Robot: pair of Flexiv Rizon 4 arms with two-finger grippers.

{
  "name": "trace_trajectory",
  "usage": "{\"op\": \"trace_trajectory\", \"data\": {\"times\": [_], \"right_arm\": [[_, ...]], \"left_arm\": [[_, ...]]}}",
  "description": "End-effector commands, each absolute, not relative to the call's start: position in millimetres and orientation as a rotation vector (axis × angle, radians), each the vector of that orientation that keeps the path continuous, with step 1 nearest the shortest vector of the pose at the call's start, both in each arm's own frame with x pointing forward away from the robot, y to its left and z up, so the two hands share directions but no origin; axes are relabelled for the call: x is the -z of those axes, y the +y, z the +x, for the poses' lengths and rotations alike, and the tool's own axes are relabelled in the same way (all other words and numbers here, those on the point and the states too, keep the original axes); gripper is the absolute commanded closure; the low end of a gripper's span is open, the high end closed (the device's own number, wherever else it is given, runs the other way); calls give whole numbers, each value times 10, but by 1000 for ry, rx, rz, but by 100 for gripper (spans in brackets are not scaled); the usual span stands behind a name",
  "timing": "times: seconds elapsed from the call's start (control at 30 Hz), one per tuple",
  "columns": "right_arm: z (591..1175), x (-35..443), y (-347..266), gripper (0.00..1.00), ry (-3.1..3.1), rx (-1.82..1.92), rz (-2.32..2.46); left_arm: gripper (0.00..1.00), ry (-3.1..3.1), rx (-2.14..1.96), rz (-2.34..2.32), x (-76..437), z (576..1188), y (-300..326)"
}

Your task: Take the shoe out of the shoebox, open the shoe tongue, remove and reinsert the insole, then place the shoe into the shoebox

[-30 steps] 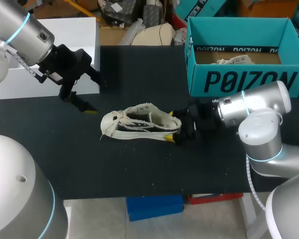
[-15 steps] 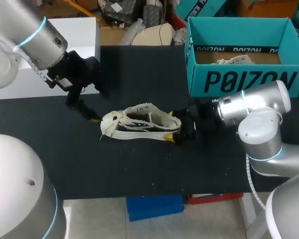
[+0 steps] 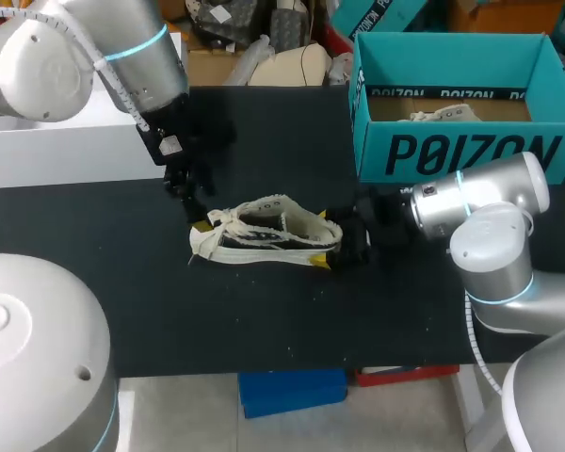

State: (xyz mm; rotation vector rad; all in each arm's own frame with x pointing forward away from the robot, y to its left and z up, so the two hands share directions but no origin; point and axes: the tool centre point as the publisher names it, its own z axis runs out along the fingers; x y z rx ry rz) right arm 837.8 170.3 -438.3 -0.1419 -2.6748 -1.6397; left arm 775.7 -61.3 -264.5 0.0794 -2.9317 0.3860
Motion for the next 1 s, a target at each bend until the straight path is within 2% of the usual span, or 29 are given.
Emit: {"op": "trace_trajectory", "data": {"times": [0.03, 0.23, 0.43, 0.77, 0.87, 1.0], "right_arm": [[8388, 4418, 1727, 100, -2676, 1638, -143], [8388, 4418, 1727, 100, -2676, 1638, -143], [8388, 4418, 1727, 100, -2676, 1638, -143], [8388, 4418, 1727, 100, -2676, 1638, -143], [8388, 4418, 1727, 100, -2676, 1638, -143], [8388, 4418, 1727, 100, -2676, 1638, -143]], "left_arm": [[0, -2929, -291, 69, 2639, 7801, -649], [0, -2961, -273, 148, 2577, 7856, -685], [0, -3025, -75, 542, 2456, 7825, -800], [0, -2770, 205, 1446, 2655, 7764, -759], [0, -2641, 176, 1609, 2692, 7838, -719], [0, -2641, 176, 1609, 2692, 7838, -719]]}}
